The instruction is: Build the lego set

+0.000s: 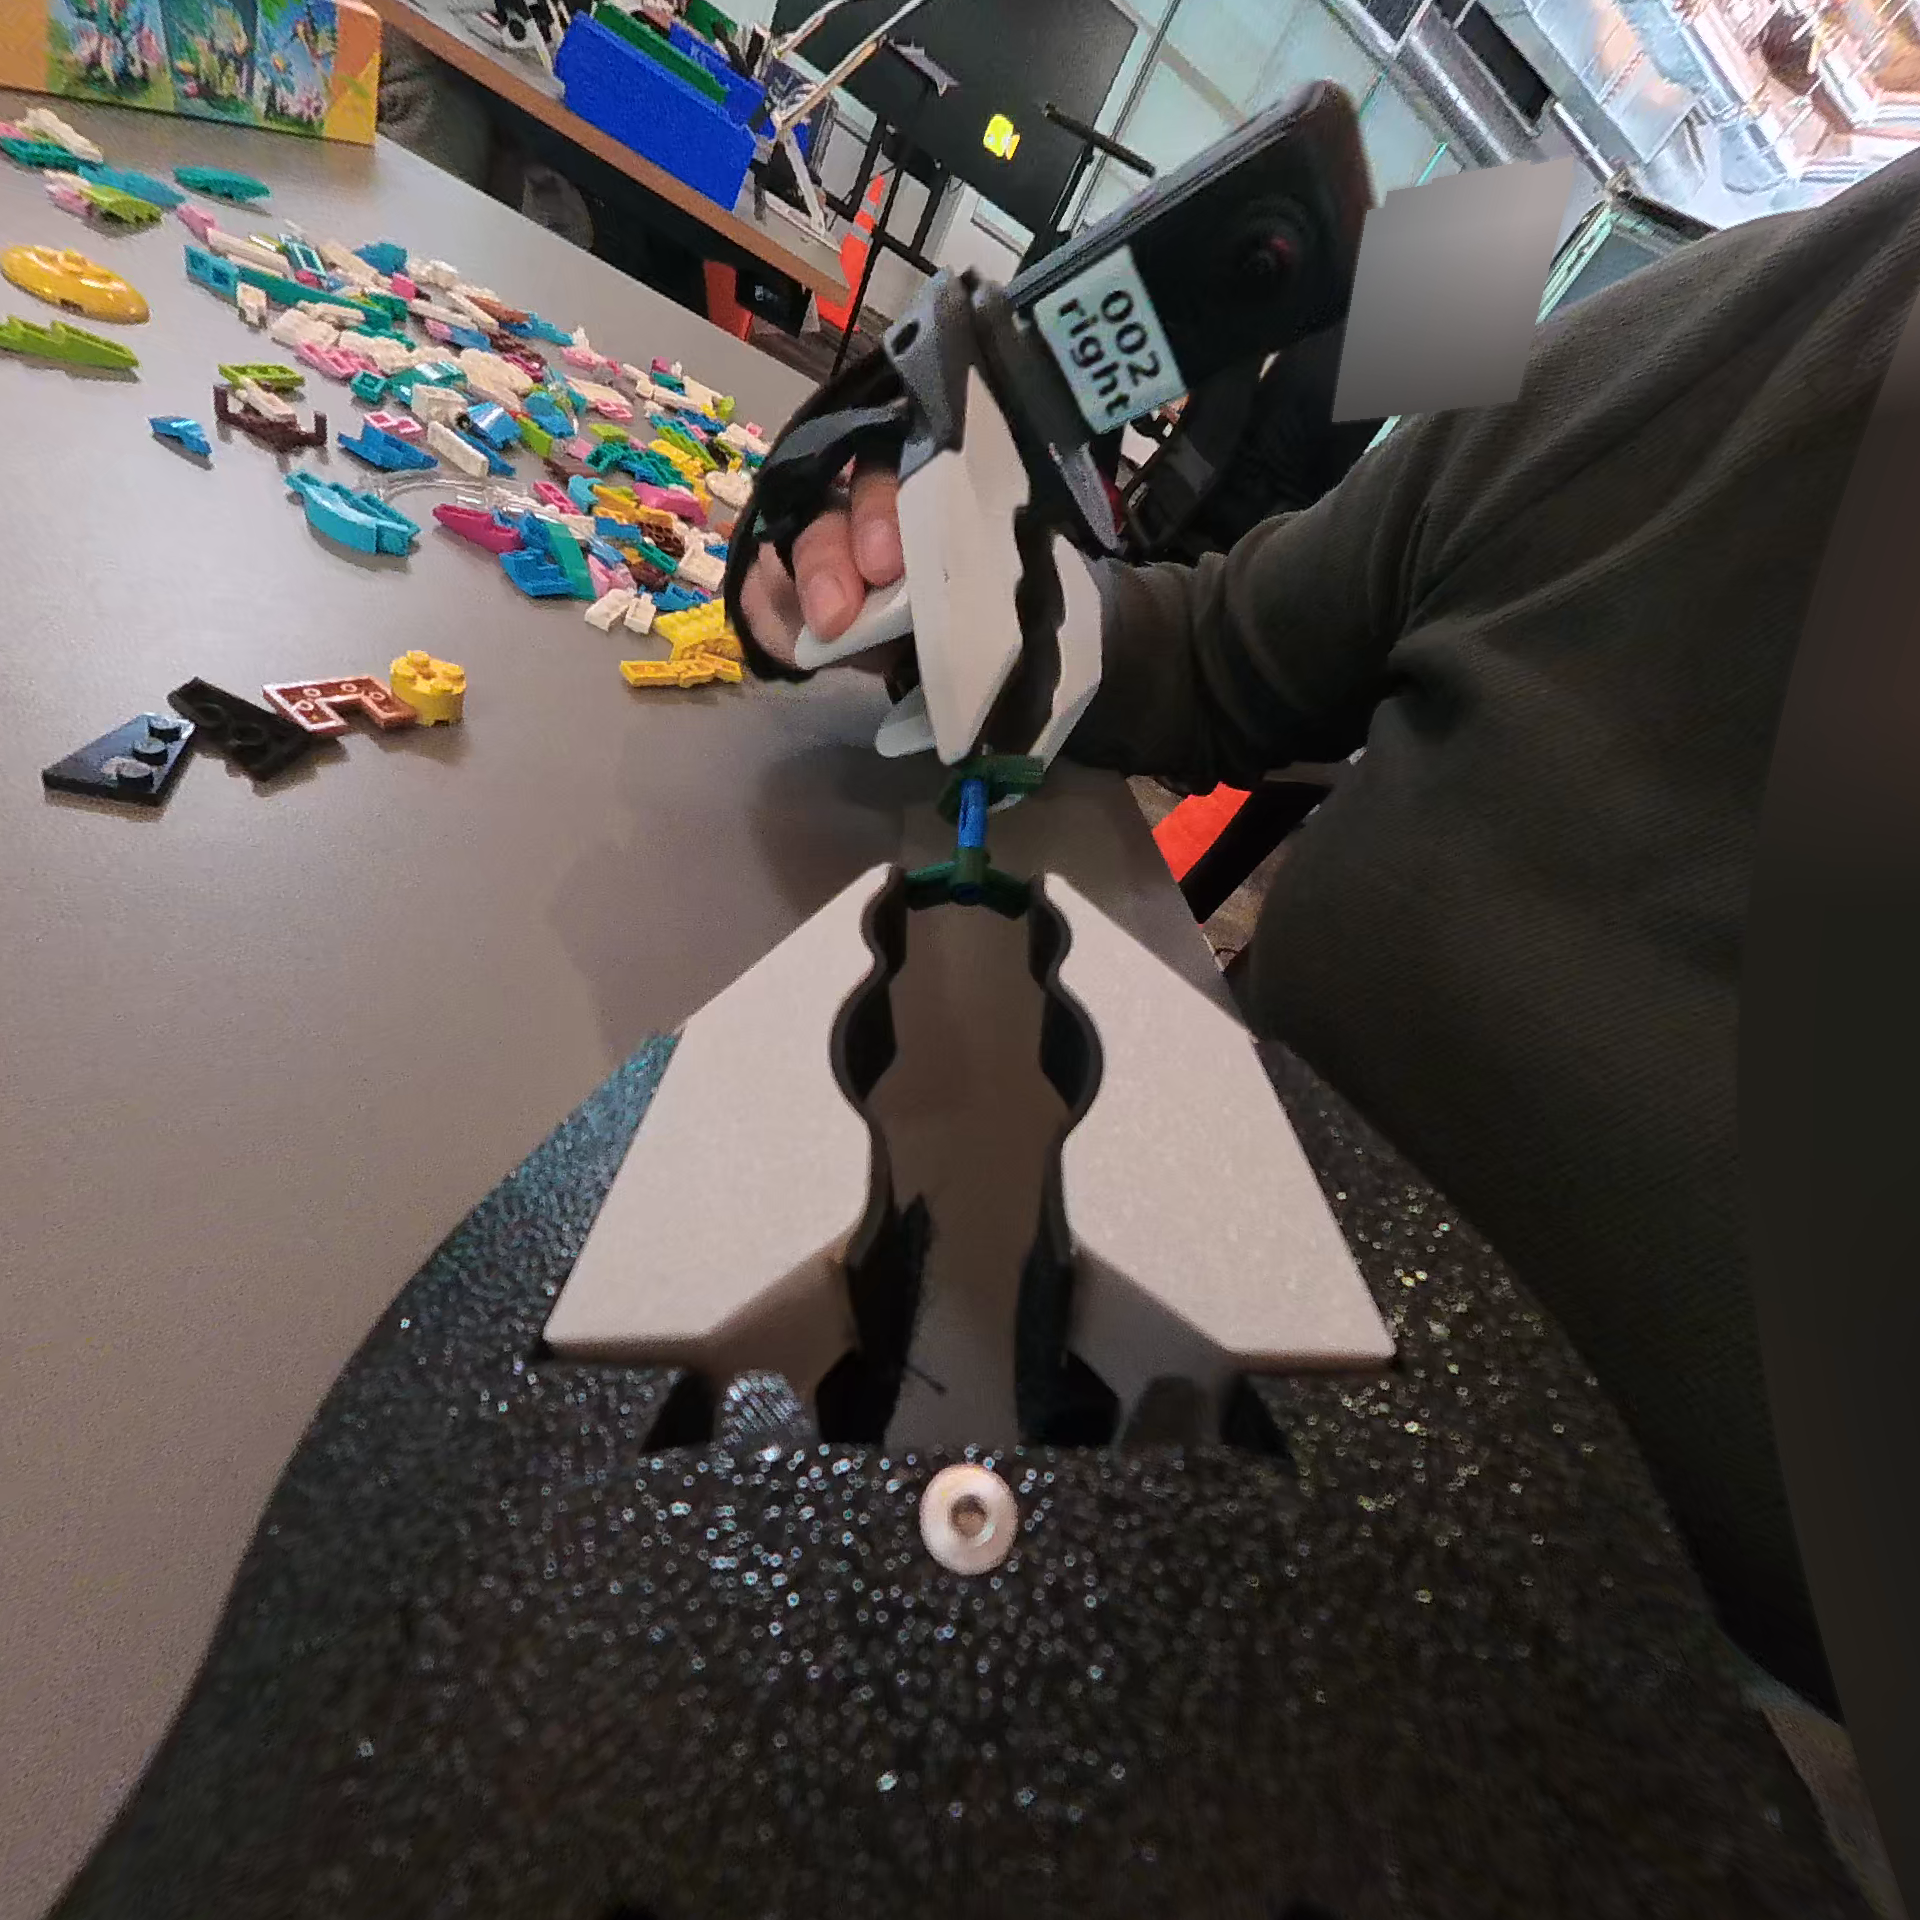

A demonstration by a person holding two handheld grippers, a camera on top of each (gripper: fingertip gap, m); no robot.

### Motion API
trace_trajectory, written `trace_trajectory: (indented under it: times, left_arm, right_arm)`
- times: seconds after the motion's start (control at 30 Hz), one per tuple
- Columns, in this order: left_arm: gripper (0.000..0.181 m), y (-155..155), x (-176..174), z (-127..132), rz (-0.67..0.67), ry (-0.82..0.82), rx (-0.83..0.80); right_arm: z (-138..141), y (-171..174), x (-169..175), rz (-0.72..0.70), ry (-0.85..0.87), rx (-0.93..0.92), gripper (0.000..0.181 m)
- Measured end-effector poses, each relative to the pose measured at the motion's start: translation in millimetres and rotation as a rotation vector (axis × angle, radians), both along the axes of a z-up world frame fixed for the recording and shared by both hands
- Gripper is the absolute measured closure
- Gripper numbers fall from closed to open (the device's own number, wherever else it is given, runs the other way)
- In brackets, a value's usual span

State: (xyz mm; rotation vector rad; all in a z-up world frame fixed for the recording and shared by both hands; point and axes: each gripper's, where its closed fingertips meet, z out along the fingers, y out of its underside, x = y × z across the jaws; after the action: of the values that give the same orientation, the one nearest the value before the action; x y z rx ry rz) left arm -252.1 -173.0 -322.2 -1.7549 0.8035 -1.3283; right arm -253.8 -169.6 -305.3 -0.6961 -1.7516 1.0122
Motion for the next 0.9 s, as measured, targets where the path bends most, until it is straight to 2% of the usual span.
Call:
trace_trajectory:
  times: [0.23,0.6,0.9]
  left_arm:
    - [0.16,-1.0,3.3,-12.6,-0.004,0.085,-0.028]
    - [0.16,-15.6,11.5,-17.0,-0.103,0.12,-0.021]
    - [0.16,-16.8,14.0,-24.1,-0.11,0.164,-0.043]
  right_arm:
    - [-12.8,-0.1,3.0,-0.014,-0.068,0.154,0.174]
    - [-9.2,-13.8,5.4,0.066,-0.075,0.046,0.174]
    - [-18.8,-15.1,9.3,0.071,-0.145,0.132,0.174]
